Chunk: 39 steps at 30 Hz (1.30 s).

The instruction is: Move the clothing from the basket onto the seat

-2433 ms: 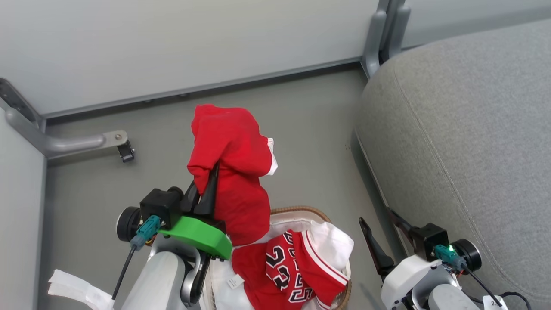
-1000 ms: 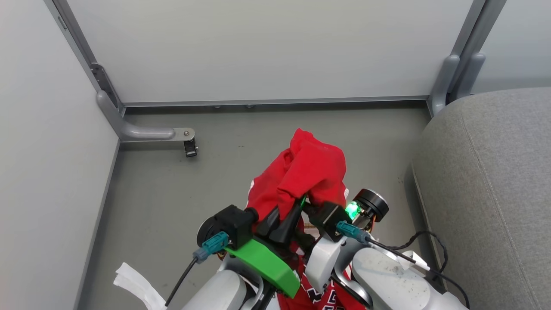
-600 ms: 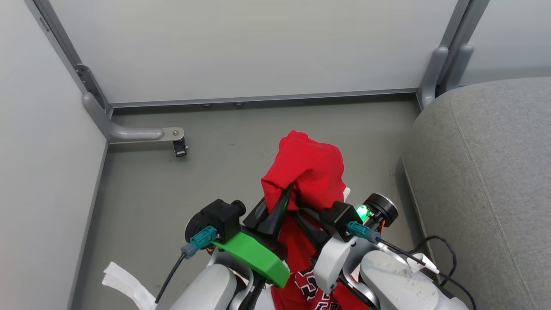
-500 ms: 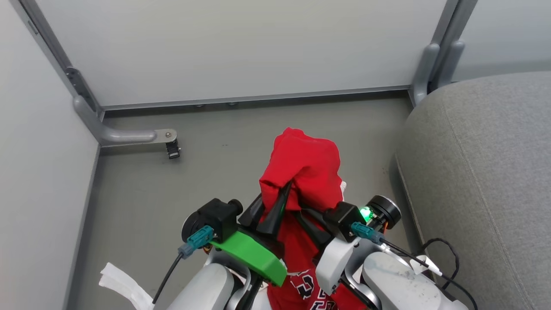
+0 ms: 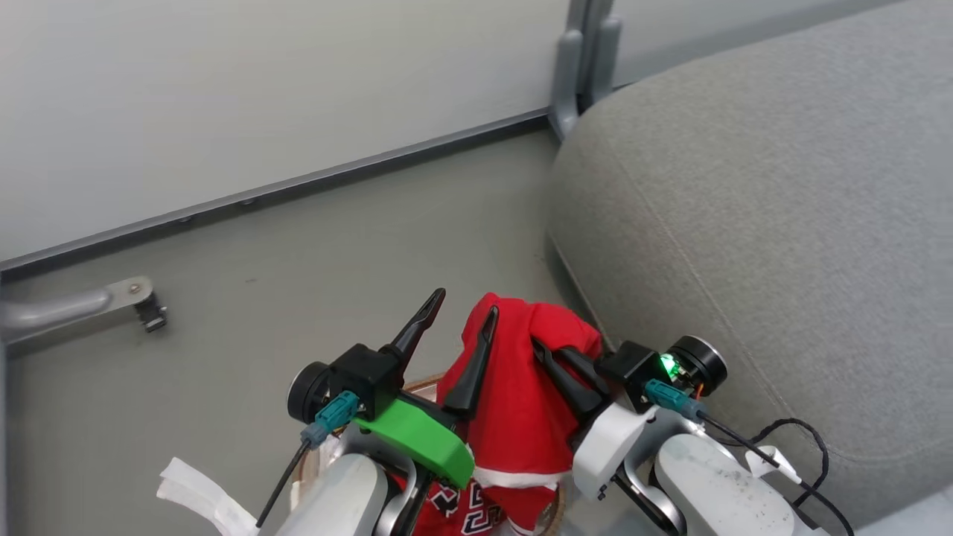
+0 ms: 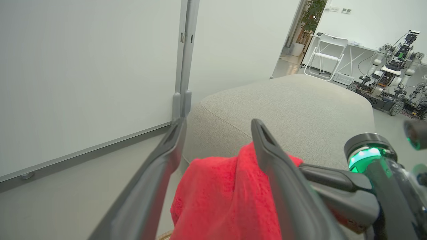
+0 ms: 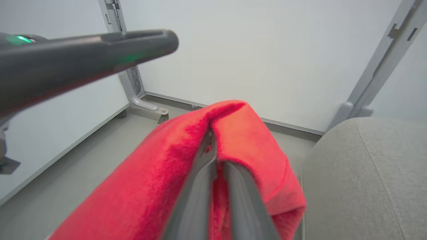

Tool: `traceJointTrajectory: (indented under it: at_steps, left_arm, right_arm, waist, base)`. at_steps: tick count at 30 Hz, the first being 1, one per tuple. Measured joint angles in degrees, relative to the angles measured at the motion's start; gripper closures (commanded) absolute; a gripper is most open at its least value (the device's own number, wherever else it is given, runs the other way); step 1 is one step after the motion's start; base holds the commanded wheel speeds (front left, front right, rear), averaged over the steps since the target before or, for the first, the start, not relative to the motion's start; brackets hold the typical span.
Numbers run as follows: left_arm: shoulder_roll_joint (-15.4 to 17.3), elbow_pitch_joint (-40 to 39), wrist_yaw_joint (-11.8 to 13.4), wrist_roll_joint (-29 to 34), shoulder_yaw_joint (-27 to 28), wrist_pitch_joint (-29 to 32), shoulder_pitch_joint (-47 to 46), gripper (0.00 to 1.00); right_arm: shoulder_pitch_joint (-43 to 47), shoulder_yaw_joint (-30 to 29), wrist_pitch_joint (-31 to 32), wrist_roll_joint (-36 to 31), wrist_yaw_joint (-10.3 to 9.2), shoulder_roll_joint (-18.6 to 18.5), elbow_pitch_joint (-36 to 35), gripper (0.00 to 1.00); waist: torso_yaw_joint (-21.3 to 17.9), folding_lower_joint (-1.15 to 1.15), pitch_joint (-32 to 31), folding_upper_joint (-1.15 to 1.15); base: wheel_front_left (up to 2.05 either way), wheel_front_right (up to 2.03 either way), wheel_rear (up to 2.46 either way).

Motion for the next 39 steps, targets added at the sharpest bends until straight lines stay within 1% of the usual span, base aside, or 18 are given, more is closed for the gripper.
traceJointTrajectory:
  at_steps: [8, 11, 14, 17, 22, 25, 27, 29, 34, 39]
  left_arm:
    - [-0.03, 0.9, 0.0, 1.33, 0.24, 0.0, 0.02, 0.0]
    - [-0.1, 1.64, 0.0, 1.37, -1.69, 0.0, -0.31, 0.0]
    - [-0.09, 2.4, 0.0, 1.36, -2.74, 0.0, -1.52, 0.0]
    - [-0.12, 2.9, 0.0, 1.36, -3.55, 0.0, -2.35, 0.0]
    - [-0.1, 3.92, 0.0, 2.05, -3.55, 0.0, -3.2, 0.0]
    - [0.21, 3.9, 0.0, 3.03, -2.58, 0.01, -3.47, 0.0]
    - [0.98, 3.36, 0.0, 3.82, -1.27, 0.0, -3.61, 0.0]
    - [1.52, 2.97, 0.0, 4.57, -1.21, 0.0, -4.26, 0.0]
    - [2.44, 2.36, -0.01, 5.68, -1.57, 0.0, -6.88, 0.0]
    - [3.26, 2.13, -0.01, 5.99, -1.97, 0.0, -9.09, 0.0]
  right_arm:
    - [0.96, -2.29, 0.01, -0.42, 0.0, -0.87, -2.38, 1.0]
    - [1.61, -4.71, 0.0, -1.0, 0.0, -2.11, -3.83, 1.0]
    - [2.18, -6.37, 0.01, -1.94, 0.0, -2.97, -4.91, 1.0]
    - [2.14, -7.61, 0.01, -3.04, 0.0, -3.77, -5.63, 1.0]
    - [-2.33, -9.32, 0.01, -4.55, 0.0, -6.15, -6.25, 1.0]
    - [-7.77, -9.39, 0.01, -5.21, 0.0, -8.17, -6.25, 1.0]
    - [-12.93, -8.96, 0.0, -5.91, 0.0, -9.6, -5.92, 1.0]
    - [-17.45, -8.88, 0.01, -6.65, 0.01, -11.33, -5.04, 1.0]
    - [-28.21, -11.91, 0.01, -7.64, 0.01, -15.91, -1.21, 1.0]
    - [-34.6, -16.51, 0.0, -8.43, 0.01, -19.48, 5.32, 1.0]
  waist:
    - [-10.18, 0.0, 1.49, 0.0]
    - [-13.73, 0.0, 2.26, 0.0]
    - [-16.19, 0.0, 3.2, 0.0]
    - [-17.64, 0.0, 4.56, 0.0]
    - [-18.64, 0.0, 7.29, 0.0]
    - [-18.86, 0.0, 9.11, 0.0]
    - [-18.9, 0.0, 10.61, 0.0]
    - [-18.79, 0.0, 12.08, 0.0]
    - [-17.07, 0.01, 16.34, 0.0]
    - [-13.67, 0.01, 20.01, 0.0]
  base:
    - [0.0, 0.0, 0.0]
    - [0.0, 0.0, 0.0]
    - [0.0, 0.0, 0.0]
    - [0.0, 0.0, 0.0]
    - [0.0, 0.0, 0.0]
    - [0.0, 0.0, 0.0]
    - [0.0, 0.0, 0.0]
    - [0.0, 0.0, 0.0]
    - [0.0, 0.0, 0.0]
    - [0.0, 0.0, 0.0]
